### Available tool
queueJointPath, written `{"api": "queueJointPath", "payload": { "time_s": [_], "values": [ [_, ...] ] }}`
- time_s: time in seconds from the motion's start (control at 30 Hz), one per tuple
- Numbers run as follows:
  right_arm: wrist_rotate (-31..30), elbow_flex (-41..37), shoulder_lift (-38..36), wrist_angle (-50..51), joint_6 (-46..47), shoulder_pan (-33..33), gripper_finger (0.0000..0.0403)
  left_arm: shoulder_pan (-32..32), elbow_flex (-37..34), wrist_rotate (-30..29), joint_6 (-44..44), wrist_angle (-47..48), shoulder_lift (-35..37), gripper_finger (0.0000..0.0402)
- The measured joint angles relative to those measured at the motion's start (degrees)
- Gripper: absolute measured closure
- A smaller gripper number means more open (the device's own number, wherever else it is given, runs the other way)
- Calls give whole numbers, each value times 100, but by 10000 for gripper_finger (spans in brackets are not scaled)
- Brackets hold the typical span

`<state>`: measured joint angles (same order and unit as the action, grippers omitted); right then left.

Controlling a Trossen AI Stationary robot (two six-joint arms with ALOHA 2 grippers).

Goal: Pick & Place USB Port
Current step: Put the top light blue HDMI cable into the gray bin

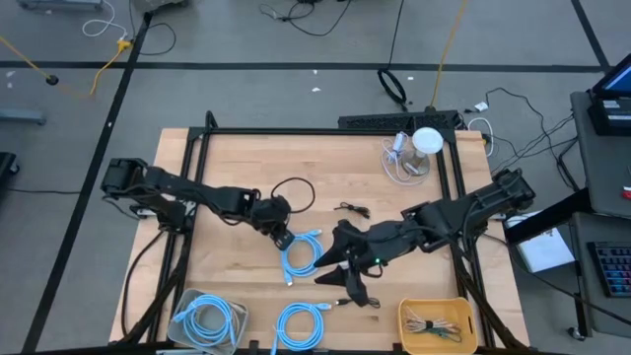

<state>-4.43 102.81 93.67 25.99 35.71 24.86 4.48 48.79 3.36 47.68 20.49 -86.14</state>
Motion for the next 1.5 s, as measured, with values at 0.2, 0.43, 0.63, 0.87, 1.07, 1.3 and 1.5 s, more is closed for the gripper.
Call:
{"api": "queueJointPath", "payload": {
  "time_s": [0.2, 0.43, 0.63, 0.87, 1.07, 1.3, 1.5],
  "values": [
    [61, -153, 6, -190, 110, 0, 232, 42, 689, 364, -144, 1145, -110, 318],
    [131, -151, -99, -261, 113, 0, 232, 233, 1454, -186, -505, 2484, -633, 187],
    [-20, -151, -183, -253, 130, 49, 232, 187, 1482, -193, -351, 2133, -964, 146],
    [-159, -151, -206, -253, 132, 109, 232, 187, 1482, 29, -421, 1693, -1348, 176],
    [-157, -151, -205, -247, 130, 111, 232, 219, 1482, 140, -473, 1394, -1592, 212],
    [-159, -151, -205, -251, 126, 111, 232, 317, 1482, 135, -556, 1384, -1941, 232],
    [-158, -151, -205, -246, 114, 113, 232, 393, 1493, 41, -403, 1446, -2018, 304]
  ]
}}
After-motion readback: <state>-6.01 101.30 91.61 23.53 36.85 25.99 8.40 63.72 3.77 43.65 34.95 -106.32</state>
